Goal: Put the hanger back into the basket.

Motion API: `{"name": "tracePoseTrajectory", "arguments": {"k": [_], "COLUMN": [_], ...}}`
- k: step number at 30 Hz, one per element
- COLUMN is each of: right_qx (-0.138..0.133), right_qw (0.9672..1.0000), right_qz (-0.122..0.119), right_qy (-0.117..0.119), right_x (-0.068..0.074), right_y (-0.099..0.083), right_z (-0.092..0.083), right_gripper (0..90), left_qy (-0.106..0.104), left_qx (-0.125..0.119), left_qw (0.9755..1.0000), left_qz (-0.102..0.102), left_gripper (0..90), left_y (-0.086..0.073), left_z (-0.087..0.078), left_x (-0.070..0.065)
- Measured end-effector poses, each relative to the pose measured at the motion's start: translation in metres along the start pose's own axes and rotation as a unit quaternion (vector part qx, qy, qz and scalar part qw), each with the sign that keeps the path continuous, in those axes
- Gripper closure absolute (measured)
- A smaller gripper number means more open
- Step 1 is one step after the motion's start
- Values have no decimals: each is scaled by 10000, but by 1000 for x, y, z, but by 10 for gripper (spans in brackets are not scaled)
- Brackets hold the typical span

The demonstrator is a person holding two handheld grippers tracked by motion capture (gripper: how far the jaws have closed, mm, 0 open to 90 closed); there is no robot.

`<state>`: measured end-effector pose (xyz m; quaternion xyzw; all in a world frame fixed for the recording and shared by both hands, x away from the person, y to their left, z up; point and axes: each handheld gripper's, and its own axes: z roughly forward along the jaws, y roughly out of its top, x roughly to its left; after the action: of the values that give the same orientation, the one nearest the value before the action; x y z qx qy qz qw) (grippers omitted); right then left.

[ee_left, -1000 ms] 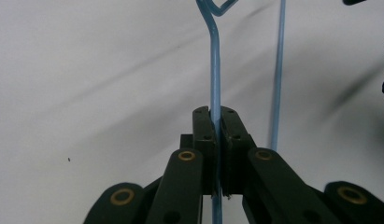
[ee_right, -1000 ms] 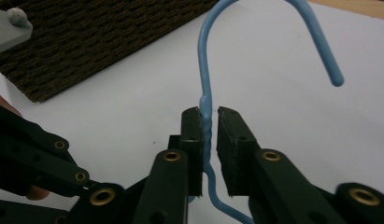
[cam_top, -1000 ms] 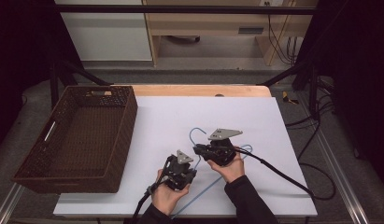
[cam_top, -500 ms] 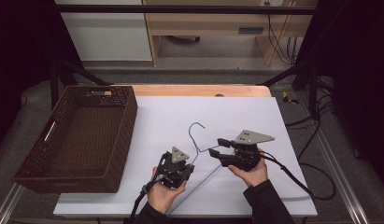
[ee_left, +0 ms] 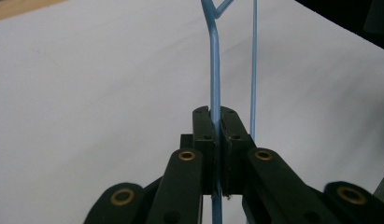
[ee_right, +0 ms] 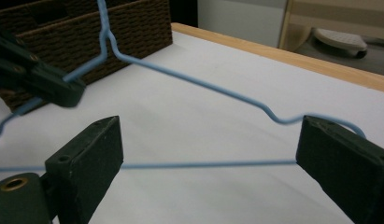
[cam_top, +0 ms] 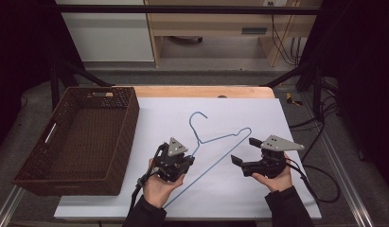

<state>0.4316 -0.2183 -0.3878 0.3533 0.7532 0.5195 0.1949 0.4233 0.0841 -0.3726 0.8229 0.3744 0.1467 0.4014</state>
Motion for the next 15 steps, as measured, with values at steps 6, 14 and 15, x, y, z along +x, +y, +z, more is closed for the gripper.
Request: {"name": "tracePoseTrajectory", "arguments": {"k": [6, 14, 15], "right_qx": [102, 105, 112], "right_qw": [9998, 9993, 9992], "right_qz": [45, 136, 133], "right_qy": [-190, -345, -360], "right_x": [-8, -16, -17], "right_y": [-10, -19, -20], "right_z": [-11, -21, -21], "right_gripper": [64, 40, 40], "left_qy": [95, 193, 224], "left_qx": [-70, -145, -150], "left_qw": [9999, 9996, 9995], "left_qz": [123, 171, 183], "left_gripper": [873, 873, 873], "left_y": [18, 31, 33], "left_z": [-18, -40, -42], "left_x": [7, 21, 23]}}
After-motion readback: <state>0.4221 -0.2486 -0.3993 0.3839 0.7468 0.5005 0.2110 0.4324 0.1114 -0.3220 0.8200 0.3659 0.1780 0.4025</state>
